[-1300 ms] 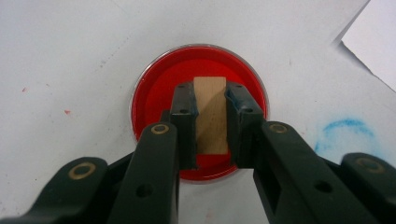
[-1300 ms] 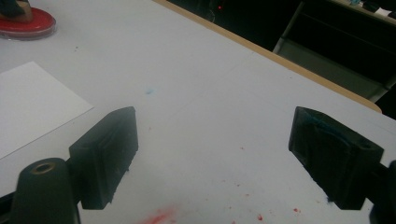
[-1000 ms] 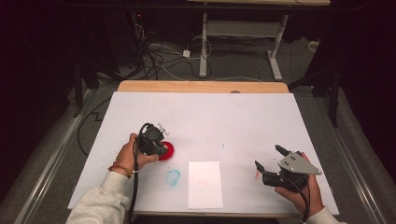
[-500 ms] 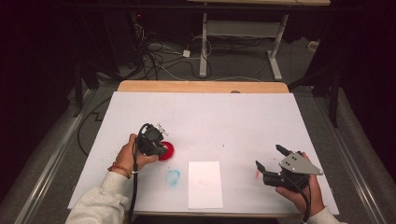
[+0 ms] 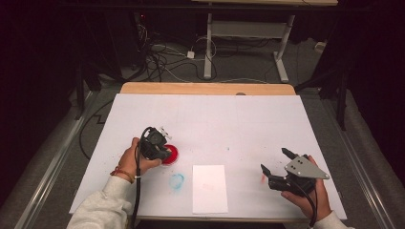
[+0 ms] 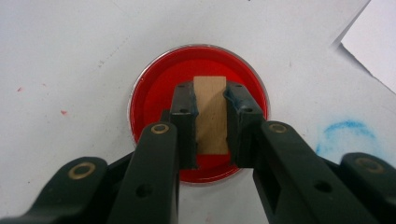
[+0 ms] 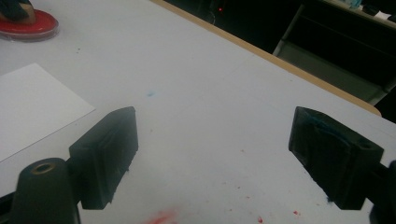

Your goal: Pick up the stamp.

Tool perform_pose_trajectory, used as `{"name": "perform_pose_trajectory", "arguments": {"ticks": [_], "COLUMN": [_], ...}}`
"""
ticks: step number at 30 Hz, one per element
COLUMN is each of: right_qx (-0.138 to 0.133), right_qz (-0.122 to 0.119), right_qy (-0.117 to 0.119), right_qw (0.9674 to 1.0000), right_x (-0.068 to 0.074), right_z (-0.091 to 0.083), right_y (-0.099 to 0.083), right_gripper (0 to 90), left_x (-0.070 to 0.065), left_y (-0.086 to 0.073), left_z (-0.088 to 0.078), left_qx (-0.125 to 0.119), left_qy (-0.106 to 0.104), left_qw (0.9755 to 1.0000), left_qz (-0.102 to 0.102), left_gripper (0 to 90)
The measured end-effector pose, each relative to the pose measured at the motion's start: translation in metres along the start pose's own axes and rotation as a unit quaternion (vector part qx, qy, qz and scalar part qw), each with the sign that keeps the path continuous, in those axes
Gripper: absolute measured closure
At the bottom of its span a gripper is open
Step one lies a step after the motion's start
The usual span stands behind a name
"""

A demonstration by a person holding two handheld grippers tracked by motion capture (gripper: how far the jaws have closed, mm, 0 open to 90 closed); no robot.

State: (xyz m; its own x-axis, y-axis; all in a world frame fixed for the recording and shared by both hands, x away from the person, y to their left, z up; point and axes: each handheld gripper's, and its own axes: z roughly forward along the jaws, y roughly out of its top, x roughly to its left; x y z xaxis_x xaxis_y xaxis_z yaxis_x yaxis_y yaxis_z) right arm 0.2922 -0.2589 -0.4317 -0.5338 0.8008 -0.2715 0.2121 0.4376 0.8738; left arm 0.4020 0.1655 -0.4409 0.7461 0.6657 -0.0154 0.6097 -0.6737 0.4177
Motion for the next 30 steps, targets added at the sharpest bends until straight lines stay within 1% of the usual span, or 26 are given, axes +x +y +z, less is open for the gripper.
{"name": "perform_pose_trajectory", "arguments": {"ticks": [1, 5, 9, 11, 13, 15, 16, 18, 20, 23, 25, 27, 30], "right_qx": [0.000, 0.001, 0.001, 0.001, -0.001, -0.001, -0.001, -0.002, -0.002, -0.002, 0.000, 0.000, 0.000], "right_qz": [-0.003, -0.001, 0.002, 0.002, 0.002, 0.003, 0.001, 0.000, 0.000, -0.004, -0.002, -0.002, -0.001], "right_qy": [0.000, -0.002, -0.002, -0.002, -0.003, -0.003, -0.003, -0.003, -0.004, -0.003, -0.003, -0.003, -0.006], "right_qw": [1.0000, 1.0000, 1.0000, 1.0000, 1.0000, 1.0000, 1.0000, 1.0000, 1.0000, 1.0000, 1.0000, 1.0000, 1.0000], "right_x": [0.000, 0.000, -0.002, -0.003, -0.003, -0.003, -0.003, -0.003, -0.003, -0.002, -0.002, -0.003, -0.004], "right_z": [0.000, 0.000, -0.001, -0.001, -0.001, -0.002, -0.003, -0.003, -0.003, -0.002, -0.002, -0.002, -0.001], "right_y": [0.000, 0.000, 0.000, -0.001, 0.000, 0.000, 0.000, 0.000, 0.001, 0.001, 0.001, 0.001, 0.001], "right_gripper": [16.1, 16.2, 16.2, 16.2, 16.1, 16.1, 16.2, 16.2, 16.2, 16.2, 16.2, 16.2, 16.2], "left_x": [0.000, -0.001, 0.002, 0.002, 0.000, -0.004, -0.006, -0.009, -0.011, -0.013, -0.013, -0.013, -0.014], "left_y": [0.000, 0.000, -0.001, -0.001, -0.002, -0.002, -0.003, -0.004, -0.005, -0.007, -0.008, -0.009, -0.008], "left_z": [0.000, -0.001, -0.003, -0.007, -0.015, -0.025, -0.031, -0.040, -0.048, -0.056, -0.061, -0.066, -0.070], "left_qx": [-0.001, 0.000, -0.007, -0.014, -0.030, -0.042, -0.048, -0.062, -0.071, -0.079, -0.082, -0.091, -0.097], "left_qy": [-0.001, 0.004, -0.008, -0.014, -0.011, 0.001, 0.008, 0.011, 0.018, 0.021, 0.020, 0.021, 0.019], "left_qw": [1.0000, 1.0000, 0.9999, 0.9998, 0.9995, 0.9991, 0.9988, 0.9980, 0.9973, 0.9966, 0.9964, 0.9956, 0.9950], "left_qz": [-0.001, 0.001, -0.008, -0.008, -0.007, -0.003, -0.002, 0.004, 0.006, 0.009, 0.011, 0.010, 0.015], "left_gripper": [73.9, 73.8, 73.8, 73.8, 73.8, 73.8, 73.8, 73.8, 73.8, 73.8, 73.7, 73.7, 73.7]}}
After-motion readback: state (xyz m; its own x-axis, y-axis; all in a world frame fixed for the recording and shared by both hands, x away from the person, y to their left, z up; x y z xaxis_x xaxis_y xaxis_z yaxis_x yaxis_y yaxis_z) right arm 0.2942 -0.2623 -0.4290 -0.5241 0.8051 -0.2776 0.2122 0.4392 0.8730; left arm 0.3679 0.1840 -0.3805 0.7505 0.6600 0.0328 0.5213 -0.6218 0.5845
